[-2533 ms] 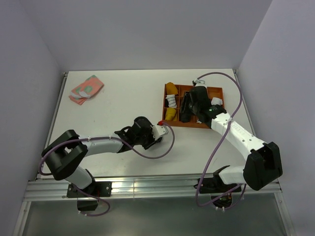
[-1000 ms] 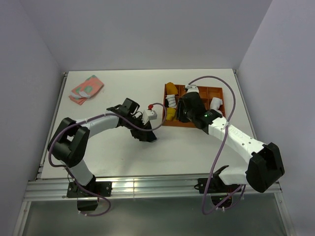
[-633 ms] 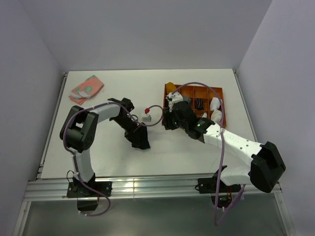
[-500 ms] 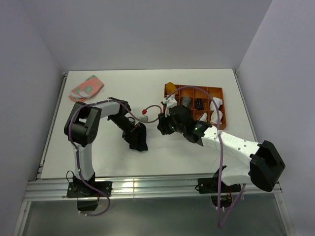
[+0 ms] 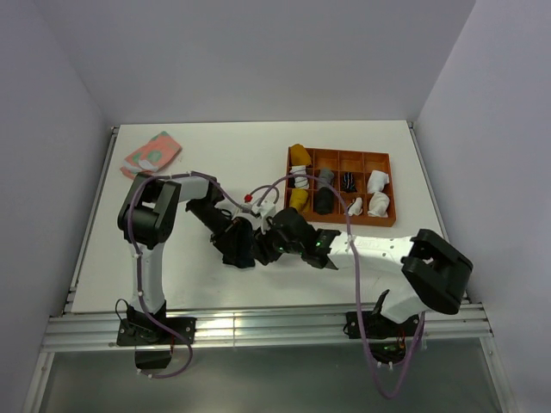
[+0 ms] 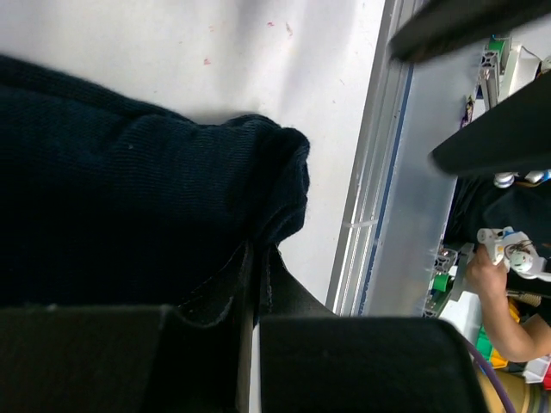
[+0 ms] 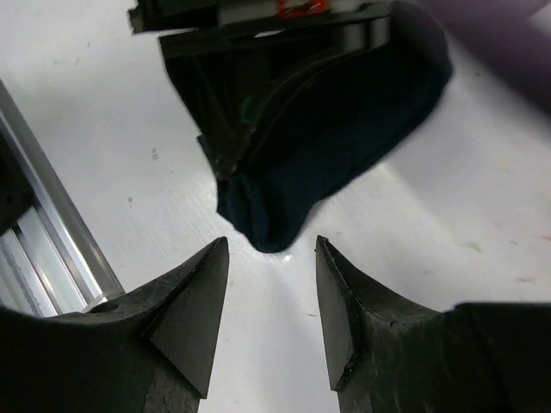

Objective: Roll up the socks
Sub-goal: Roll the sock at the center of the board.

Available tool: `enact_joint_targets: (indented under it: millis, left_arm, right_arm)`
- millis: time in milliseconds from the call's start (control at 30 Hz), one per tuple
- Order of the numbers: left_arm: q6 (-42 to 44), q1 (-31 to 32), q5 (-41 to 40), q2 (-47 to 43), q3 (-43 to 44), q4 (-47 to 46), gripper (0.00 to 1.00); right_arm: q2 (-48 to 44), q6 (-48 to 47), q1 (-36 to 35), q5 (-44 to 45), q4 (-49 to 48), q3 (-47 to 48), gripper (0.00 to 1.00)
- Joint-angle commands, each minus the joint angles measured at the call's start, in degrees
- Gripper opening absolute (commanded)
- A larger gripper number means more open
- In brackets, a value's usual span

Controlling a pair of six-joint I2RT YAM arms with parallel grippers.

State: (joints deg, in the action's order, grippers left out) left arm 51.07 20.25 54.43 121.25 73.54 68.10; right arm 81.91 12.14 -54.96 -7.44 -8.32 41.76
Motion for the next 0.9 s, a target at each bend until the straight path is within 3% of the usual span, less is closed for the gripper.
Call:
enact_joint_targets:
  millis: [0, 500, 867]
  left_arm:
    - [-1.6, -0.6, 0.4, 0.8, 0.2, -1.5, 0.00]
    - [-3.8, -1.1, -1.3, 1.6, -0.3, -4.0, 0.00]
    - [-3.4, -1.3, -1.1, 1.6, -0.1, -3.4, 0.00]
  right_arm:
    - [3.2, -1.9, -2.2, -1.2, -6.7, 0.3, 0.53]
    - [15.7, -4.9, -8.7, 5.7, -3.5, 9.6, 0.54]
    - [18.2, -4.2, -8.7, 8.7, -4.3, 8.3, 0.41]
